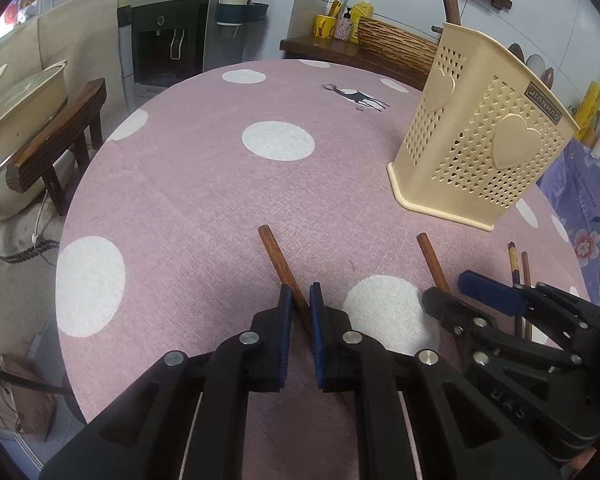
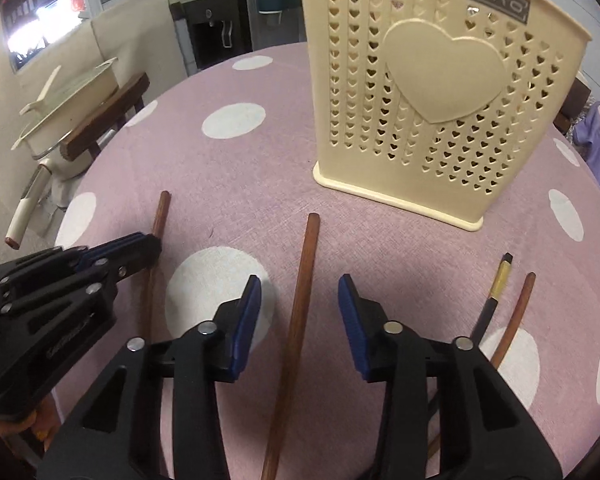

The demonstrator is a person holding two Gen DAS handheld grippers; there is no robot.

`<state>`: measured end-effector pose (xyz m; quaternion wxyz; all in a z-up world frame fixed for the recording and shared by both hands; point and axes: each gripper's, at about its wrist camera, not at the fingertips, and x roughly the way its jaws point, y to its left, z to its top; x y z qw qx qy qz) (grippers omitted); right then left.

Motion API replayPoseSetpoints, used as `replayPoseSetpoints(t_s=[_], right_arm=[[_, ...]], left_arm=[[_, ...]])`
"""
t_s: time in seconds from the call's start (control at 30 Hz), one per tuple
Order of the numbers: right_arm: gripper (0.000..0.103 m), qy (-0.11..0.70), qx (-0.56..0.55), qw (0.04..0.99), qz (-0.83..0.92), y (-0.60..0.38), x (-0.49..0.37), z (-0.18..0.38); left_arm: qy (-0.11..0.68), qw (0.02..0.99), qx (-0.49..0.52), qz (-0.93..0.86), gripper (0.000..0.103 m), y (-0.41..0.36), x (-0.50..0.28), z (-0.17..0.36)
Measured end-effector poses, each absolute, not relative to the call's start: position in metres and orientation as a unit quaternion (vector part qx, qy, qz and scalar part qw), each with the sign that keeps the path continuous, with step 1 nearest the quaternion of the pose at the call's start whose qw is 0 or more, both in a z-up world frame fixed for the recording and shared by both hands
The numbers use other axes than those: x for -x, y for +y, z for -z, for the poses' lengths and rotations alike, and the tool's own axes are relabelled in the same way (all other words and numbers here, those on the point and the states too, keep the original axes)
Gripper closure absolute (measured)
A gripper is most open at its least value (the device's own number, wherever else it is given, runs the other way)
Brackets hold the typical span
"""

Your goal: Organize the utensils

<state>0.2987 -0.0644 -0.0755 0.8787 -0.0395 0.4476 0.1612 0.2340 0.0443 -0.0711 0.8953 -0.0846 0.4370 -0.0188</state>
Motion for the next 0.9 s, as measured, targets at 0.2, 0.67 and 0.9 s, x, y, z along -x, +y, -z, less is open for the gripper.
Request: replayPoseSetpoints(t_s=[0.2, 0.67, 0.9], right_arm=[[0.075, 0.438, 0.046, 0.886, -0.148, -0.061, -0.309, 0.077], [0.094, 0.432, 0.064, 0.887, -0.152, -0.056, -0.310, 0.078], [0.094, 0.431, 0.064, 0.888, -0.148, -0.056, -0.309, 0.078]], left_arm=[[0.435, 0.896, 0.091, 0.016, 0.091, 0.045, -0.234, 0.072], [0.434, 0.897, 0.081, 0.003, 0.092, 0.040, -0.237, 0.072], [0.434, 0.897, 0.078, 0.002, 0.093, 0.036, -0.240, 0.072]])
